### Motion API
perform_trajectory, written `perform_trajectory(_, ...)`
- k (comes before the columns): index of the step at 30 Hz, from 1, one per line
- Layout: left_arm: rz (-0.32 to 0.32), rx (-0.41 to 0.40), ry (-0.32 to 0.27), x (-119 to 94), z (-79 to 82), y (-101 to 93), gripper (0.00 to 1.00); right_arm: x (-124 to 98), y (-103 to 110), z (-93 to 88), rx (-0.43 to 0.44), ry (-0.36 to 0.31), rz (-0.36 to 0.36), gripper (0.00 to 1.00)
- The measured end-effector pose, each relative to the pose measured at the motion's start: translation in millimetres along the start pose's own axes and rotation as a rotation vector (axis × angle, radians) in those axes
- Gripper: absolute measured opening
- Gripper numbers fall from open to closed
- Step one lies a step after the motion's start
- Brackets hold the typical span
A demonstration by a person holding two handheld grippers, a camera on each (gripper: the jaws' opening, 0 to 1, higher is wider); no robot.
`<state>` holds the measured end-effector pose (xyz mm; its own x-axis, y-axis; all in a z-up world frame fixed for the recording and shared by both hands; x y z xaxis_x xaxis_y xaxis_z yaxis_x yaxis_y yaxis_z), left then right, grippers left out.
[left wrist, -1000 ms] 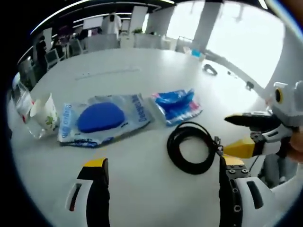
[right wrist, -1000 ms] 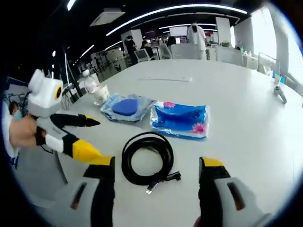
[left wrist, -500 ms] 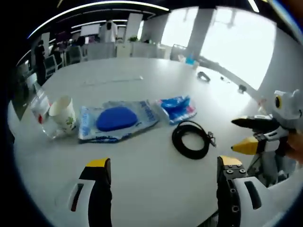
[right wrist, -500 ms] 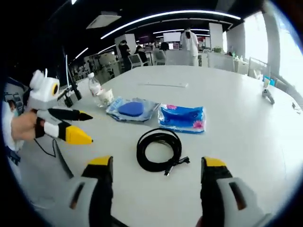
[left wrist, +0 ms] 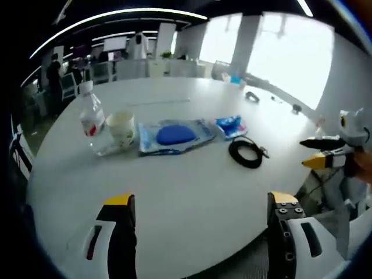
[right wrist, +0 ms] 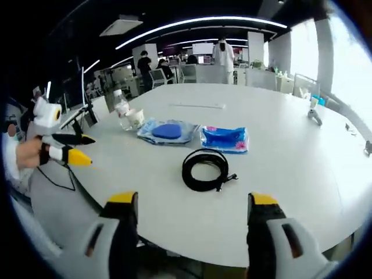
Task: Arrange the tabletop items into an orderly group along one side of the table until the central work area is clear of visible clutter.
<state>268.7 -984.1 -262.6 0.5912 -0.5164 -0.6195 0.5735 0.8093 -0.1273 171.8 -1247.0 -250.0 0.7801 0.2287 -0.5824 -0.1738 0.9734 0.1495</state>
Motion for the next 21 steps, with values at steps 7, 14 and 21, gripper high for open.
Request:
perform_trajectory(7,0.021,-0.011,-0.011,-28.1,-7.3,32.4,0.91,-13.9,14.8,-12.4,0.030,0.015,-0.015,0.76)
perform_trajectory(14,0.040,-0.031,-0.035,-56.9,-14.0,64.3,0.91,-27.7,16.4,-17.8,0.117,0.030,-0.041,0.81)
perform_trajectory(21,0.052,-0.062,-0.025,-77.0,-21.2,85.3,0.93,-39.4,12.7,-25.3,0.145,0.039,-0.065,0.83)
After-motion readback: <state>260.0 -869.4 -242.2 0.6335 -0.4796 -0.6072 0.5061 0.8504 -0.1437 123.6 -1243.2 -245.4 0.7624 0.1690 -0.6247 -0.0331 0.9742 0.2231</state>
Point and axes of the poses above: the point that each gripper's makers call its tool centre point, and the gripper's own axes: x roughly forward along the fingers, y roughly to its left, z roughly out of its top, the point moved 2 cm from there along -x, roughly backward along the fingers, and after that the axes turned 6 degrees about z, right-handed, at the moved point
